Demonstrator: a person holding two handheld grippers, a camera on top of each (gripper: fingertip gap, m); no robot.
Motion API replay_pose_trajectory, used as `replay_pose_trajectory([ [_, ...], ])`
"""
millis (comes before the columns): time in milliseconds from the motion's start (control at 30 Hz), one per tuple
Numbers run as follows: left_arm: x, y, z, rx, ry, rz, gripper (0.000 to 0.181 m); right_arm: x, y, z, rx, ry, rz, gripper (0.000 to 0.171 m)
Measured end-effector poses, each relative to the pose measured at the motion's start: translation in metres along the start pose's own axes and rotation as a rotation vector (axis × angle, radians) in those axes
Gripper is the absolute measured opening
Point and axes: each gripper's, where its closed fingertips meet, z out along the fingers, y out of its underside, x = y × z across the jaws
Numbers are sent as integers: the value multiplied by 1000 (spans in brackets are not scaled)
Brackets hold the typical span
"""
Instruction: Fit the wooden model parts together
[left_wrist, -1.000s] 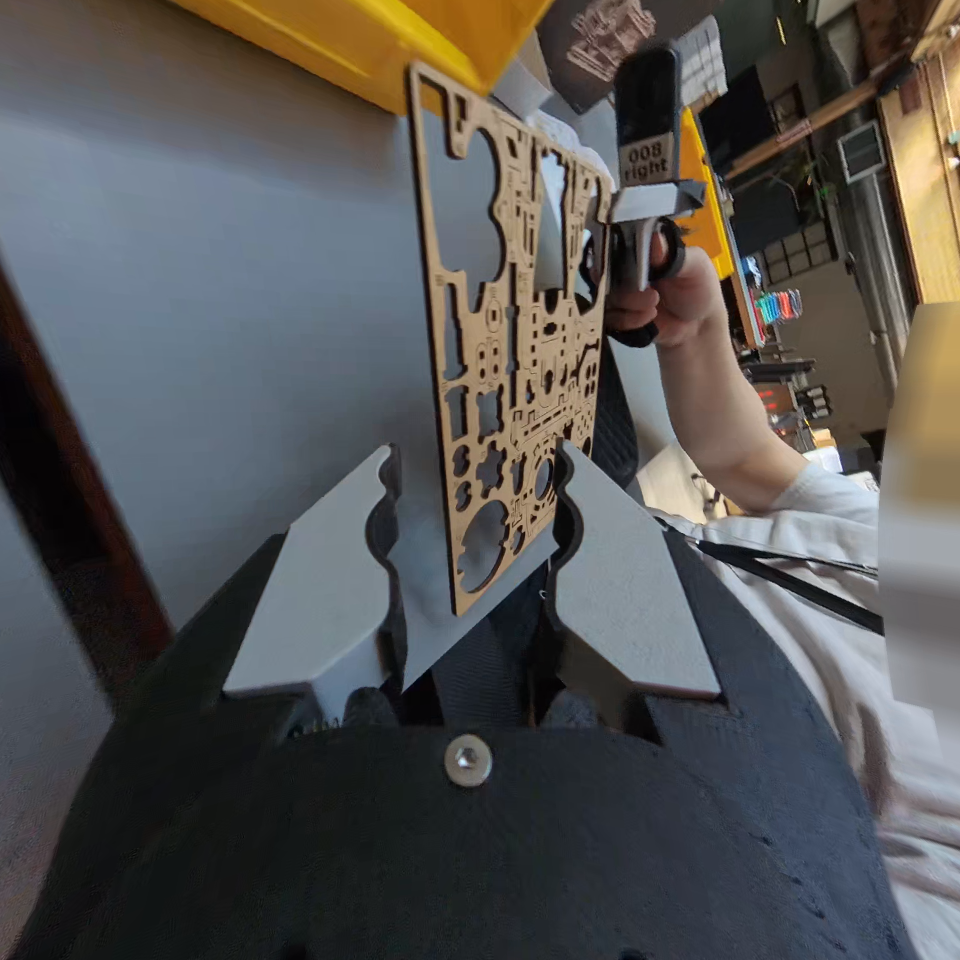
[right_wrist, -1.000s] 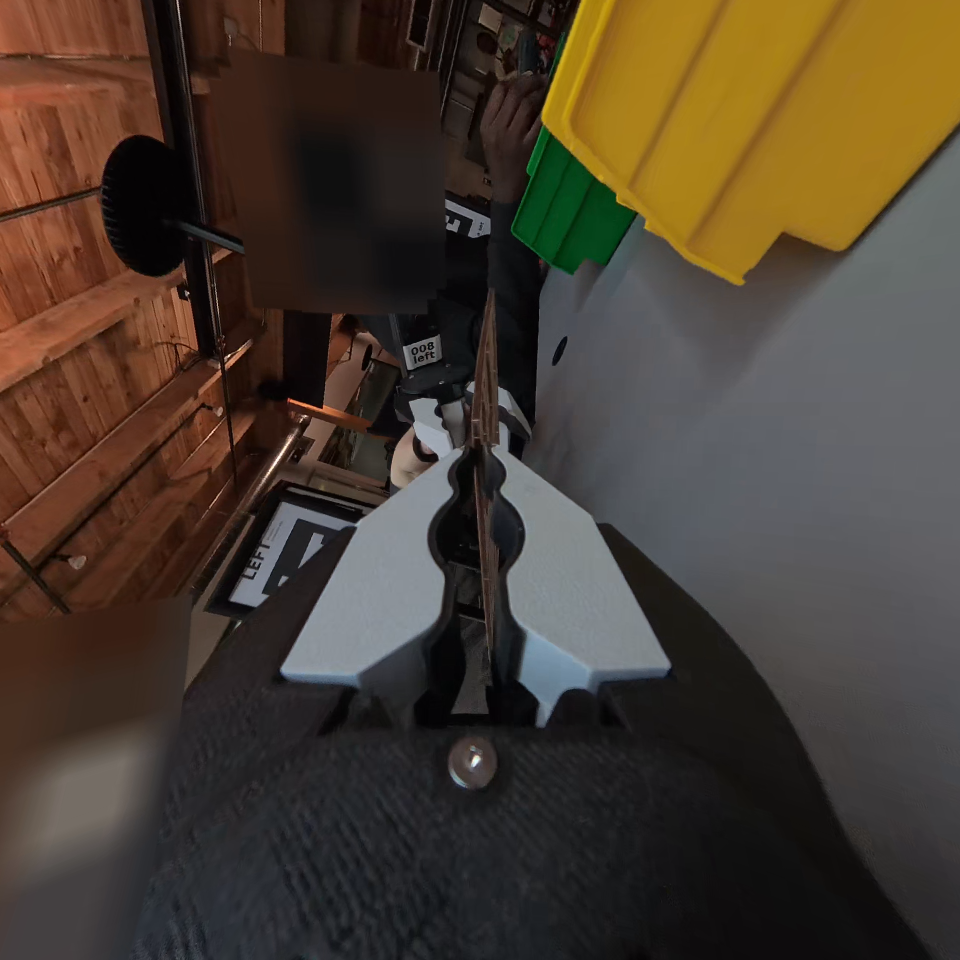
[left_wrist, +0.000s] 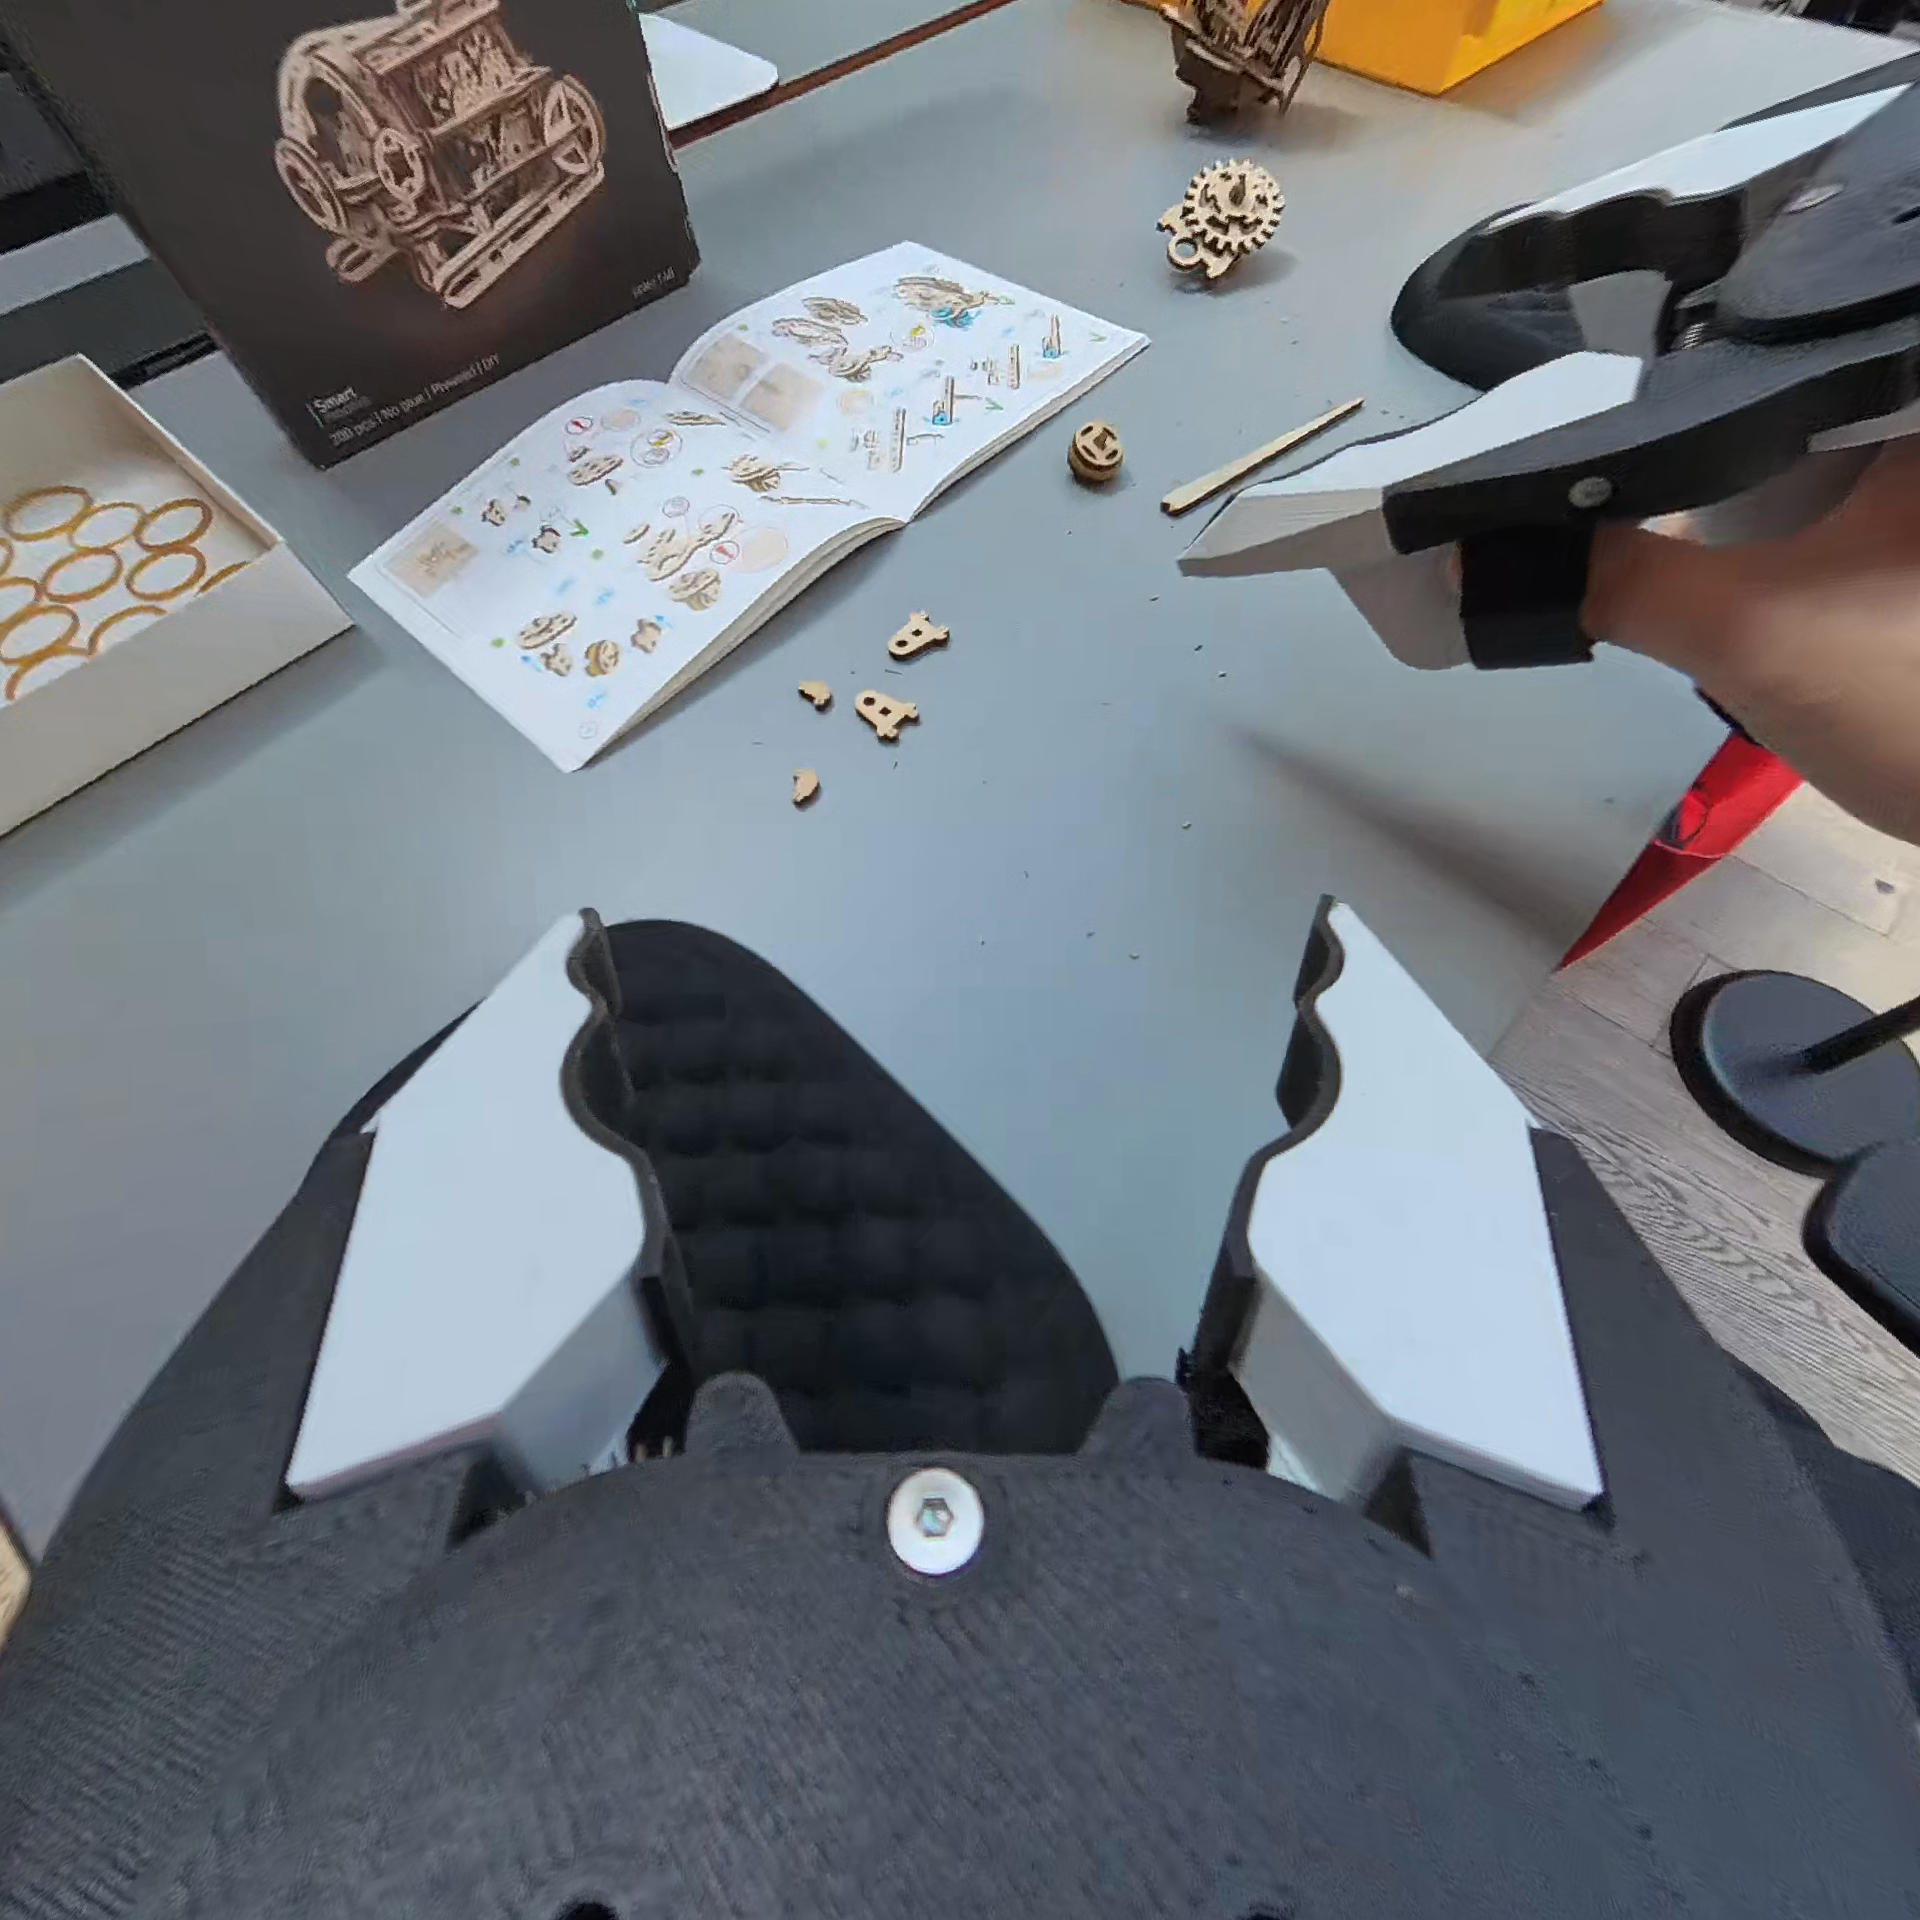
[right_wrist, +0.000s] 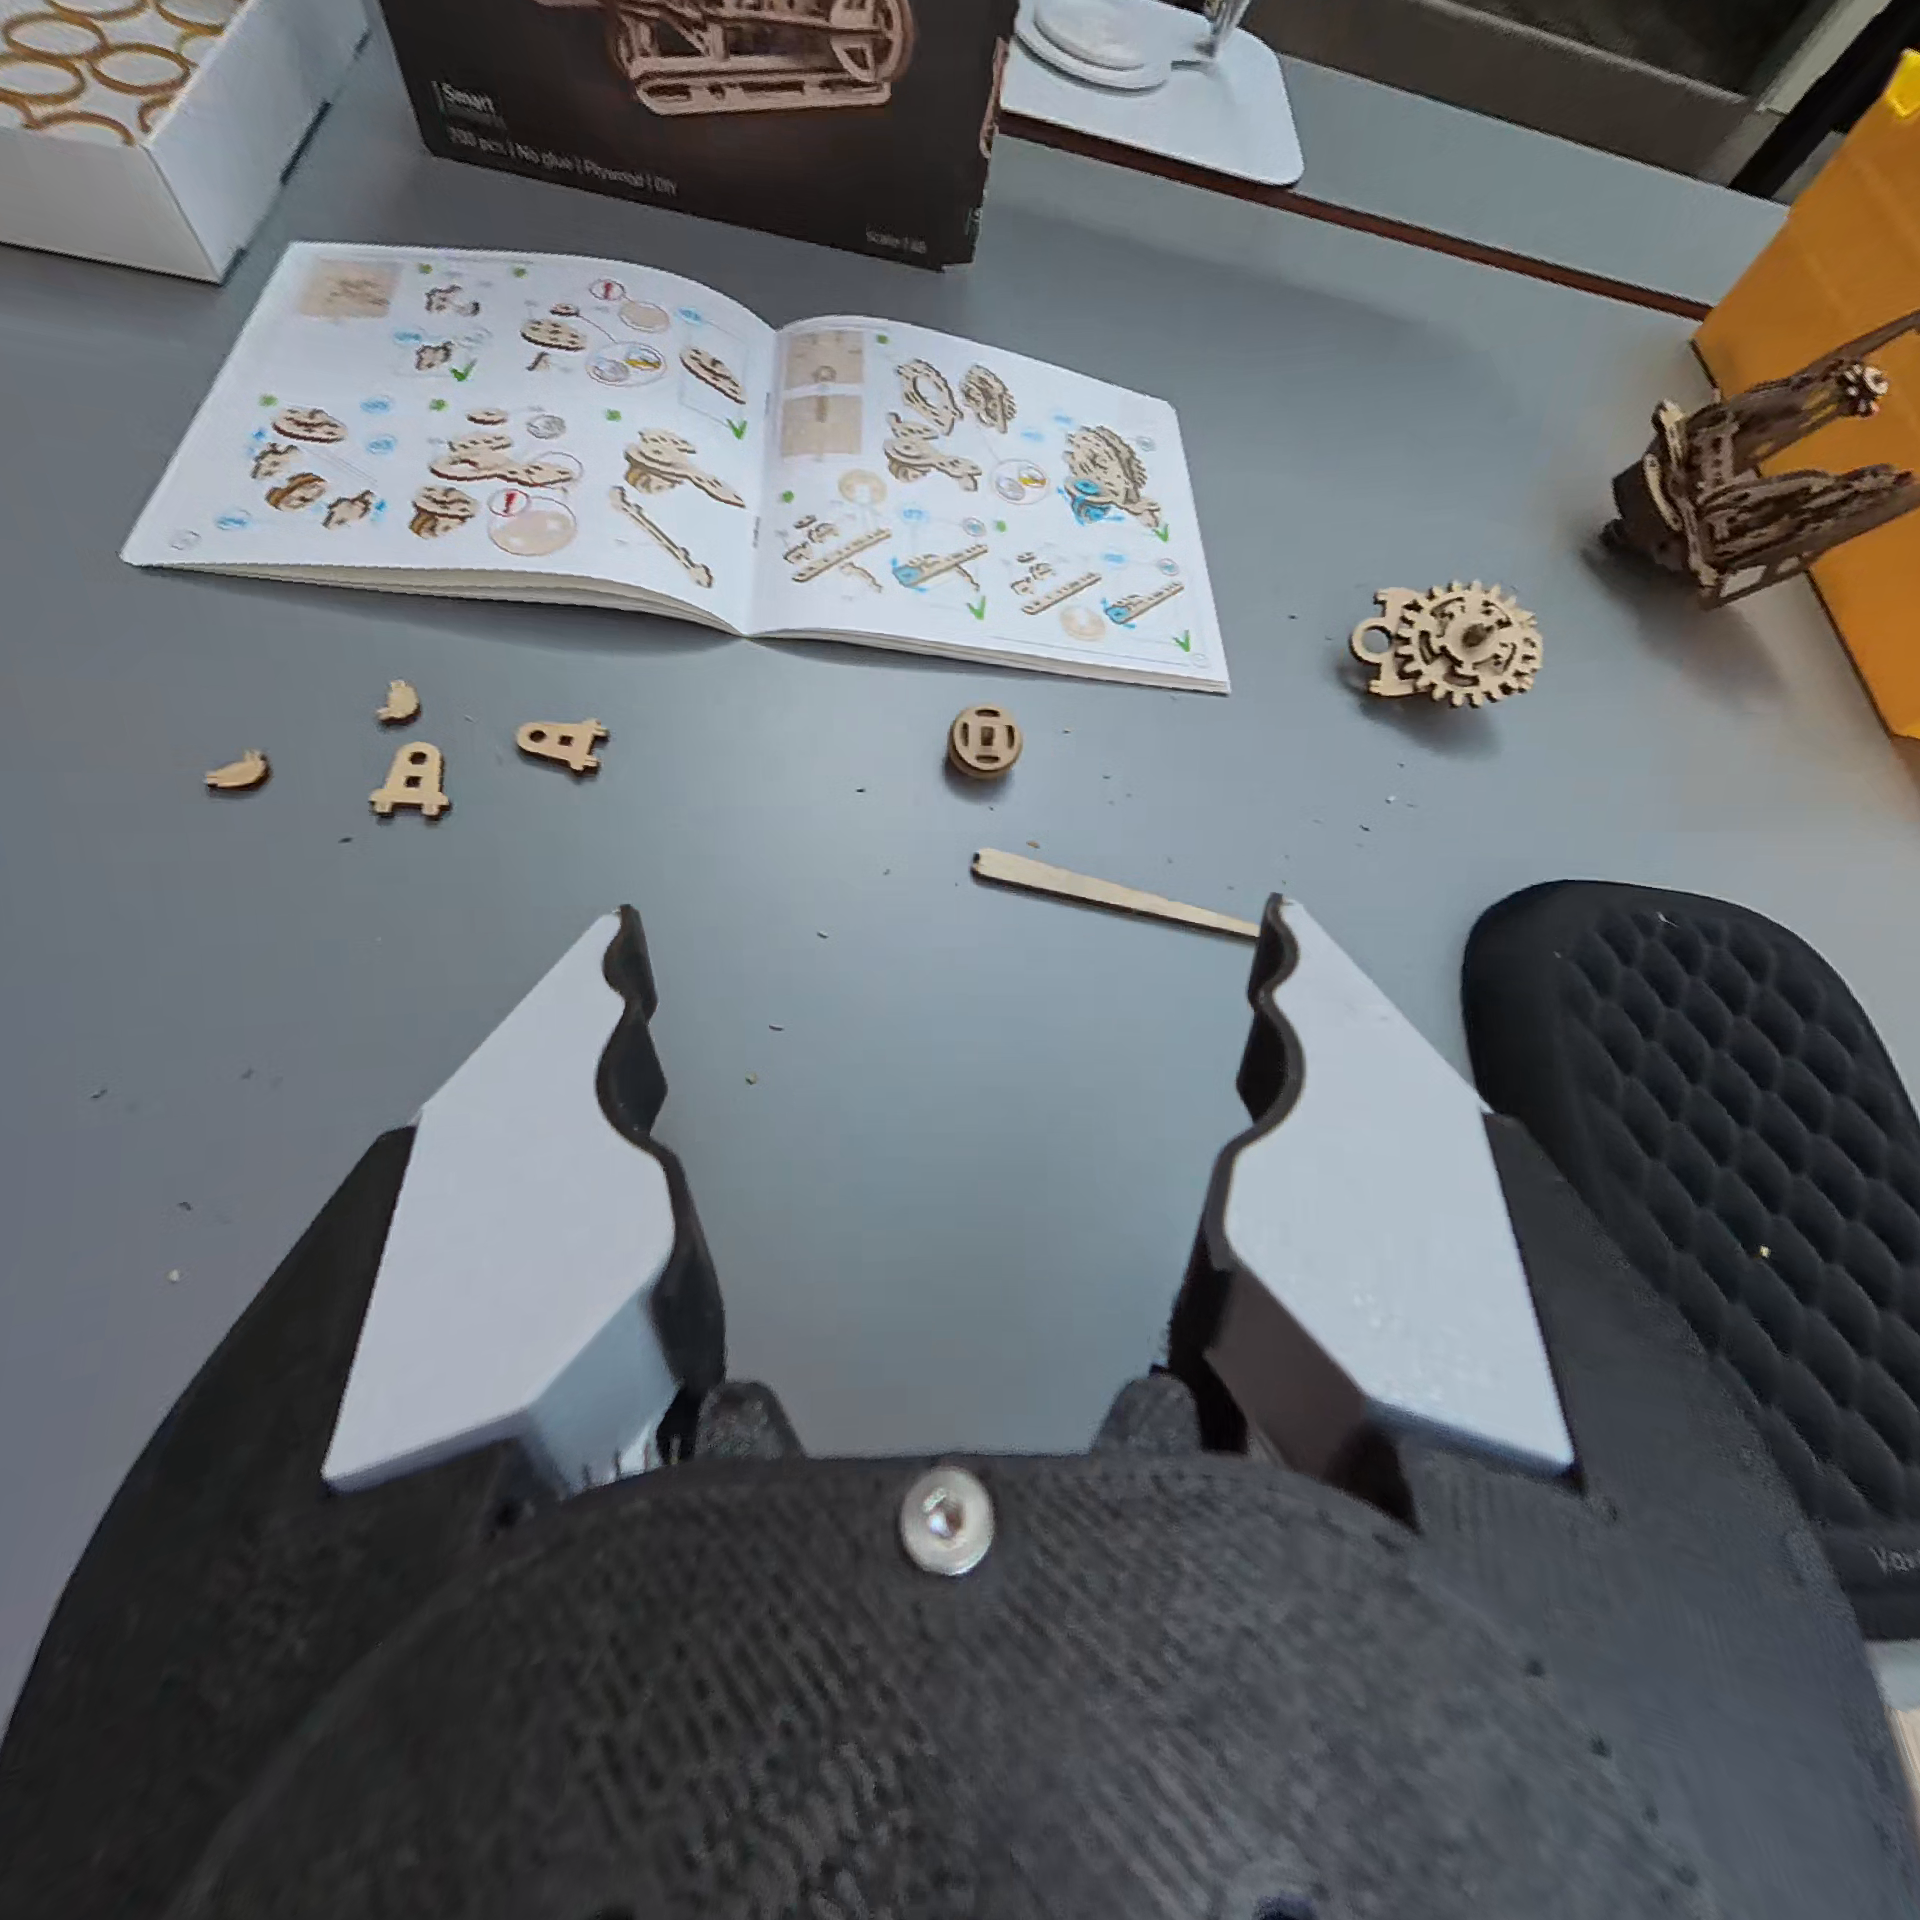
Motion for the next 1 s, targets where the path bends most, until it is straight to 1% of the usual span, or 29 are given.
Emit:
replay_pose_trajectory([
  [33,7,-2,19,-16,-30,16,132,9,5,-1,-1,31,-1,116],
  [100,19,0,48,-51,-59,26,133,21,12,-2,-1,59,14,119],
  [167,28,6,68,-96,-65,8,136,30,16,-1,2,82,18,122],
  [200,26,9,74,-127,-94,8,137,33,19,1,0,87,21,122],
  [267,22,5,82,-147,-132,11,135,37,23,7,-7,79,38,124],
  [367,25,5,95,-202,-116,-64,137,42,31,19,-34,57,75,127],
  [467,24,22,111,-317,-130,-119,146,46,41,32,-80,22,124,132],
  [500,22,25,116,-330,-146,-122,152,47,44,36,-97,6,148,135],
  [633,12,20,125,-284,-217,-171,158,44,48,49,-159,-60,210,143],
  [700,6,18,128,-272,-258,-199,158,41,47,57,-184,-67,204,151],
  [833,-3,14,136,-273,-309,-241,158,40,41,66,-190,-59,203,152],
  [900,-5,13,138,-274,-316,-246,158,39,40,66,-181,-59,187,150],
  [1000,-4,13,137,-273,-321,-248,158,35,40,65,-184,-82,179,151],
])
